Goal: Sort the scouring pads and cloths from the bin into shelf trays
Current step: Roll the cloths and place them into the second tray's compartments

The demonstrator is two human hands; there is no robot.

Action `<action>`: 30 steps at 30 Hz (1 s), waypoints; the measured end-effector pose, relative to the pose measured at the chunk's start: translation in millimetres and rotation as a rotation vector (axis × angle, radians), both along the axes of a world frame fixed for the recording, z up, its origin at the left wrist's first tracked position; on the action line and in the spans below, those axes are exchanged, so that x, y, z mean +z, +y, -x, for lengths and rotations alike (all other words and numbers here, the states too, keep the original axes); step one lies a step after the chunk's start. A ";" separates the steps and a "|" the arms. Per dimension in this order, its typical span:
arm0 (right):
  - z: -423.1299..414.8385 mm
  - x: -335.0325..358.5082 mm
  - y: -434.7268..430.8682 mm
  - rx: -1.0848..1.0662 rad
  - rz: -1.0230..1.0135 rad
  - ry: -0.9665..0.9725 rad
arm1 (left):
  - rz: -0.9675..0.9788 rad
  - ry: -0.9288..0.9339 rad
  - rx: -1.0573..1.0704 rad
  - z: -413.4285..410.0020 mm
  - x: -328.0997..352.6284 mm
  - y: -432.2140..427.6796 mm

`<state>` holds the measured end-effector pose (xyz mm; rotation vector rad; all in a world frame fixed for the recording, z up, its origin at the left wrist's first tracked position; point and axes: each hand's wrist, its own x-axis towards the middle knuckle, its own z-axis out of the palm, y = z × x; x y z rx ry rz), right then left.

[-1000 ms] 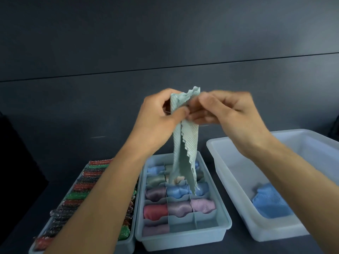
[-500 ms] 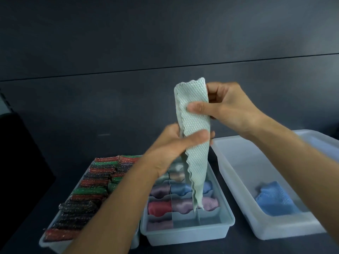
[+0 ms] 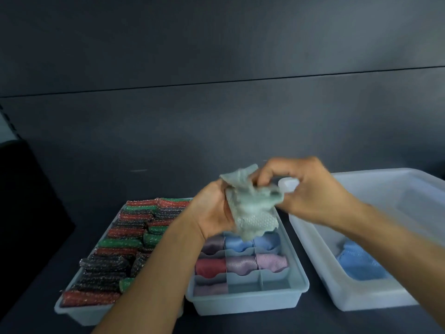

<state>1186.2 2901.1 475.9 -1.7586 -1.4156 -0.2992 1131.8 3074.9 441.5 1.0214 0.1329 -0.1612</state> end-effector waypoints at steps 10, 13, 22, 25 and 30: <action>-2.0 3.2 3.3 -0.089 -0.221 0.124 | -0.182 -0.070 0.087 -1.0 -17.2 -3.3; -1.1 15.0 5.0 -0.088 -0.119 -0.047 | -0.006 -0.042 0.033 1.0 -11.4 -5.4; -5.7 -23.8 7.0 0.035 0.166 -0.433 | 0.093 0.015 0.124 4.9 -1.0 7.0; -3.3 -27.8 3.5 0.075 0.291 -0.424 | -0.038 0.028 0.113 3.9 -4.2 8.9; -12.3 -39.3 7.6 -0.014 0.343 -0.736 | -0.003 0.091 0.103 4.5 -11.9 13.6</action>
